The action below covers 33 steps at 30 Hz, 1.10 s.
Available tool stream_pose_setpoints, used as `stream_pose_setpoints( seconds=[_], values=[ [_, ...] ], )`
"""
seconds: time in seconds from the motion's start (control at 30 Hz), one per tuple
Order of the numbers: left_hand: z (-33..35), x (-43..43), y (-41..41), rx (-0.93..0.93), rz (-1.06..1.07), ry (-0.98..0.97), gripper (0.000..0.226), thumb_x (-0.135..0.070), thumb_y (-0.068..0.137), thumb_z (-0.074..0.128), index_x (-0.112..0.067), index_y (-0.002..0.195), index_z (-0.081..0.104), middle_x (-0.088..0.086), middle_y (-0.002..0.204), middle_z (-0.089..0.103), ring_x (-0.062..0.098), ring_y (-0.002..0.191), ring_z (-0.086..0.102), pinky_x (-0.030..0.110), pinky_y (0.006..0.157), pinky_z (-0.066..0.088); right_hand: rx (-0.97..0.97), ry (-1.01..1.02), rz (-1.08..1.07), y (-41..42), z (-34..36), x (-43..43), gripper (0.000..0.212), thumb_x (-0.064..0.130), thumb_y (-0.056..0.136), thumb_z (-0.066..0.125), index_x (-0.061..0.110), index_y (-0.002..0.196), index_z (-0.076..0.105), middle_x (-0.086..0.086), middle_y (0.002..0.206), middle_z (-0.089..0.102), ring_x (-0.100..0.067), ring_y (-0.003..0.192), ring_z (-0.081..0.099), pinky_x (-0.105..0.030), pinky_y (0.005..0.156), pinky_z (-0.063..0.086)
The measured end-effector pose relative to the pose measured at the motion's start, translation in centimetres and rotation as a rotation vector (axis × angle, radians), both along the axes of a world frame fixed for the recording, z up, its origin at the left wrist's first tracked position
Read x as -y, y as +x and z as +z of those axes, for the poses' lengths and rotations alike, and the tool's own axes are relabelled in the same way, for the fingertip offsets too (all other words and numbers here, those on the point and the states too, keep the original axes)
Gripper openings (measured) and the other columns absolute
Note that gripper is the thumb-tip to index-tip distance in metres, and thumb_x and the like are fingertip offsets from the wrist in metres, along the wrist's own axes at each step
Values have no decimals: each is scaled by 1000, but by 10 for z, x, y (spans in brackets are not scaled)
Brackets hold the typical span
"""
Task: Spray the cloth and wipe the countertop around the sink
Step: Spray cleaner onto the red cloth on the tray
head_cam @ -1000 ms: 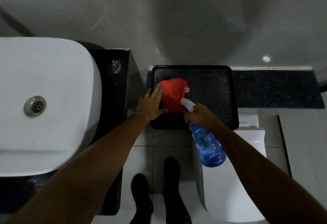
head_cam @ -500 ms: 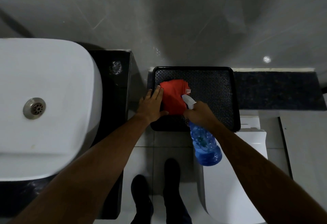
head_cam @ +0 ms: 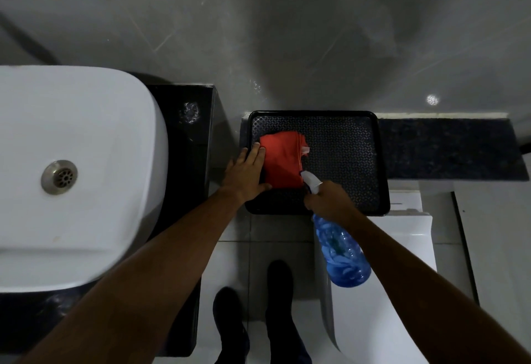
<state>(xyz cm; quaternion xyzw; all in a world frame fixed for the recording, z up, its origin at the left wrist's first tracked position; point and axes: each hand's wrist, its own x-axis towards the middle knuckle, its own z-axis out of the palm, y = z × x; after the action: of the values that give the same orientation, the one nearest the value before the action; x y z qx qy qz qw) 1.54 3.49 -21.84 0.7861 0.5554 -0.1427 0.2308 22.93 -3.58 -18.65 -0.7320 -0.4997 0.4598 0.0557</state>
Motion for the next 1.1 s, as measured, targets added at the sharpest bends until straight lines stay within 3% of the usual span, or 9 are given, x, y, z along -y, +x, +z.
stream_pose_setpoints(
  seconds=[0.1, 0.27, 0.37, 0.47, 0.6, 0.7, 0.83, 1.0, 1.1],
  values=[
    [0, 2, 0, -21, -17, -11, 115, -57, 83, 70, -17, 159, -6, 5, 169, -10, 31, 155, 0, 58, 122, 14, 21, -25, 20, -8, 0, 8, 28, 19, 78, 63, 8, 103, 68, -8, 84, 69, -28, 84, 69, -34, 73, 53],
    [-6, 10, -7, -97, -78, -53, 140, -64, 67, 80, -17, 156, -18, 9, 166, -20, 31, 154, -14, 60, 123, 0, -33, 8, 28, -20, 5, 4, 43, 18, 79, 60, 14, 121, 65, -7, 86, 68, -25, 84, 67, -36, 79, 54],
    [-8, 11, -8, -126, -82, -12, 144, -69, 65, 78, -15, 155, -20, 10, 166, -20, 30, 154, -14, 58, 123, -2, -42, 79, 88, -25, 12, -7, 60, 17, 80, 59, 26, 139, 53, -5, 89, 66, -24, 86, 65, -33, 79, 50],
    [-8, 12, -8, -148, -81, 4, 144, -72, 64, 76, -14, 155, -20, 11, 166, -19, 30, 154, -14, 57, 123, -3, -47, 123, 110, -26, 18, -19, 64, 16, 82, 59, 28, 144, 48, -9, 100, 69, -27, 93, 65, -36, 84, 52],
    [-5, 14, -7, -165, -67, 6, 145, -73, 64, 75, -13, 155, -19, 12, 167, -16, 30, 154, -14, 57, 123, -4, 16, 155, 47, -21, 22, -35, 54, 19, 79, 57, 12, 133, 57, -12, 93, 70, -29, 88, 66, -40, 82, 55],
    [-3, 14, -6, -184, -91, 7, 142, -73, 66, 74, -14, 156, -18, 13, 167, -13, 30, 154, -14, 56, 123, -4, 13, 142, 31, -16, 27, -40, 53, 18, 79, 58, 20, 132, 59, -5, 86, 67, -25, 84, 65, -35, 77, 52],
    [-1, 14, -4, -206, -121, 8, 137, -74, 68, 71, -17, 156, -18, 14, 167, -12, 31, 154, -15, 55, 123, -4, 56, 87, -5, -7, 23, -36, 22, 19, 78, 61, 10, 97, 68, -4, 74, 66, -22, 68, 64, -30, 62, 48],
    [1, 12, -4, -216, -135, -11, 135, -74, 70, 69, -18, 156, -18, 14, 167, -13, 32, 153, -15, 56, 123, -4, 32, 41, 40, -2, 15, -18, 45, 20, 82, 61, 14, 126, 63, -13, 89, 72, -29, 82, 68, -38, 76, 57],
    [0, 12, -4, -208, -127, -25, 135, -72, 70, 70, -18, 156, -18, 13, 167, -14, 32, 153, -17, 56, 123, -5, 88, 12, 49, -4, 8, -3, 19, 21, 81, 62, 7, 93, 67, -13, 83, 70, -32, 82, 69, -34, 70, 52]
  ],
)
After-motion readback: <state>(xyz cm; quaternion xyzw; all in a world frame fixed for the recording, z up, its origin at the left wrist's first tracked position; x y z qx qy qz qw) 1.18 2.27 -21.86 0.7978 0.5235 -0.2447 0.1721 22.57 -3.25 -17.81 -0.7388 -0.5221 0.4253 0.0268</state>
